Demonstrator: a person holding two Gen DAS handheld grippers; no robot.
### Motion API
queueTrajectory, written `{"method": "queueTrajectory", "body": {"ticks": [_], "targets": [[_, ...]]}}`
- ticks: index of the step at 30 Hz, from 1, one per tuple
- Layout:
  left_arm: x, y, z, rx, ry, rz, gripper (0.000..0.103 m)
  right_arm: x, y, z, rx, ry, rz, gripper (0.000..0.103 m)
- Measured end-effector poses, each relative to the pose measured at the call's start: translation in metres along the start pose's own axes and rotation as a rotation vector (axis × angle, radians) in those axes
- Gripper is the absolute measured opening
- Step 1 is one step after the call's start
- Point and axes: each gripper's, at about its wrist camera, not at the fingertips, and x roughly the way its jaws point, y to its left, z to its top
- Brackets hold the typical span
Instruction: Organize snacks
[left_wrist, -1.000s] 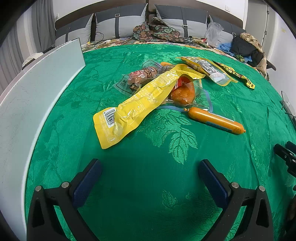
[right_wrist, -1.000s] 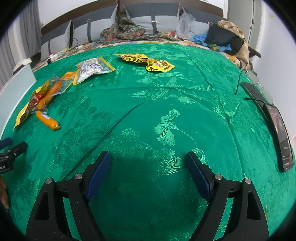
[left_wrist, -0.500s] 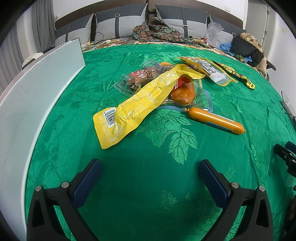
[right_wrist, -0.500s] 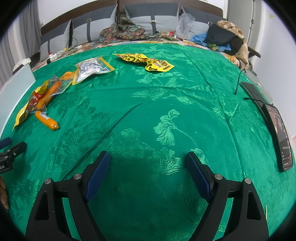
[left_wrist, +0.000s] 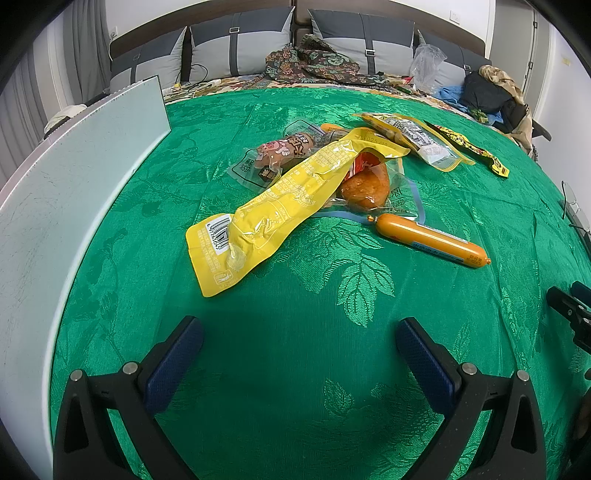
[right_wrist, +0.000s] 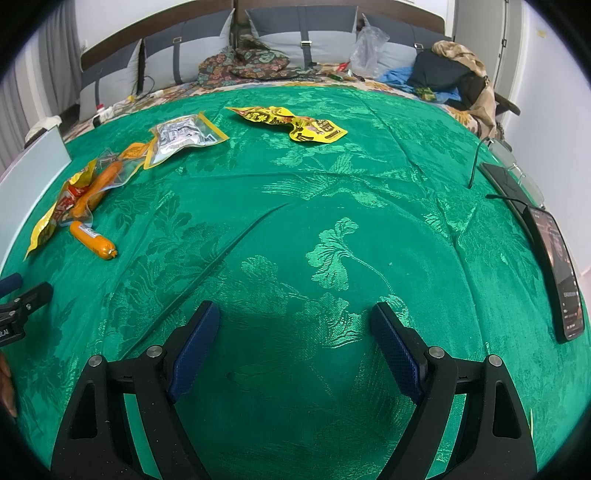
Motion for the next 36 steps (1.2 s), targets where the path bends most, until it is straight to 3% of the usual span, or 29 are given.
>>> {"method": "queueTrajectory", "body": {"ticks": [36], "targets": [[0.0021, 0.0004, 0.0027, -0.001, 0.001, 0.005, 0.103, 0.0012, -0.0025, 0.0006, 0.003, 0.002, -0.005, 0.088]]}}
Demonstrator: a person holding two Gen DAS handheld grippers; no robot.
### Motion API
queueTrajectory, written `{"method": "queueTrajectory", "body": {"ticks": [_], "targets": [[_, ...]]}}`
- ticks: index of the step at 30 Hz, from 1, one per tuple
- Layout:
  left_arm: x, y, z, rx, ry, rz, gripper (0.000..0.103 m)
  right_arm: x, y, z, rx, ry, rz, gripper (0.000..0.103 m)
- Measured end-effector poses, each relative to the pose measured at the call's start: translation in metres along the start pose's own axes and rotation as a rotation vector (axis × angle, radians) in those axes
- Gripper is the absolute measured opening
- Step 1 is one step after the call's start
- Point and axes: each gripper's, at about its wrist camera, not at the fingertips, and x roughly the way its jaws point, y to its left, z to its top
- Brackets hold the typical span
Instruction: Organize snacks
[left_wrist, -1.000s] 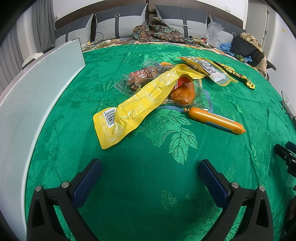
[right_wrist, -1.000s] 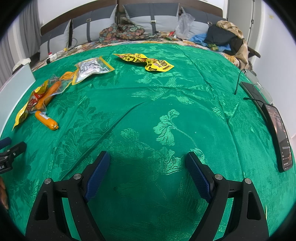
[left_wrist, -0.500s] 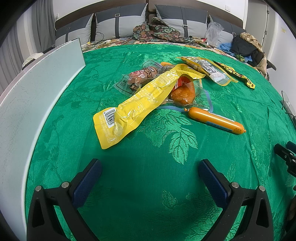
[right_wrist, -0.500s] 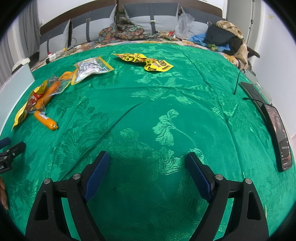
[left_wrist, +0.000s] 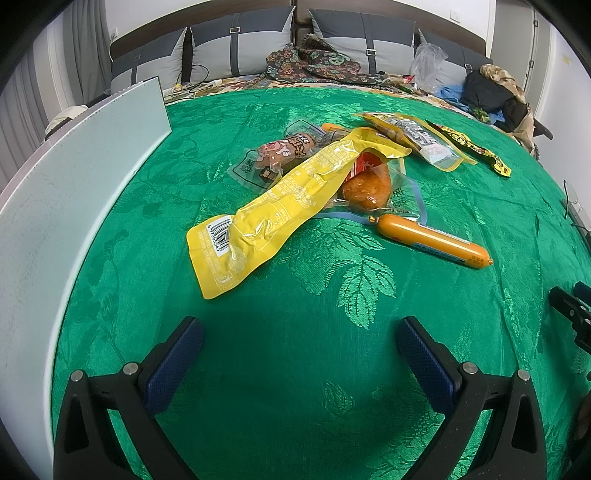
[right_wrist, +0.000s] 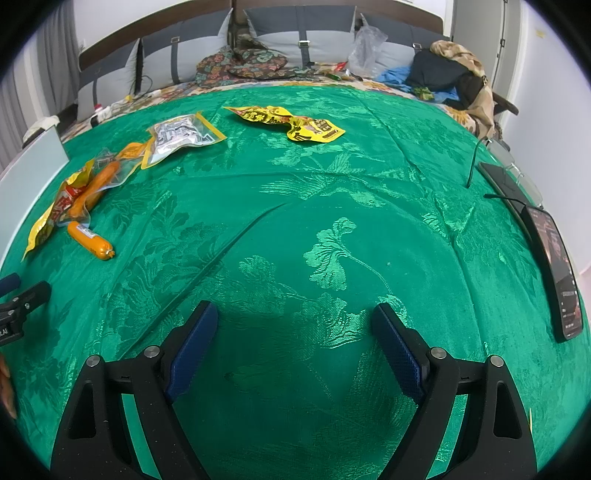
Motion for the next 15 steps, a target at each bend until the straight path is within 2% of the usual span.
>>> {"method": "queueTrajectory", "body": {"ticks": [15], "targets": [[0.0, 0.0001, 0.0002, 0.0, 0.0, 0.0, 0.103, -0.0003, 0.0003, 0.0004, 0.002, 0.001, 0.001, 0.089]]}}
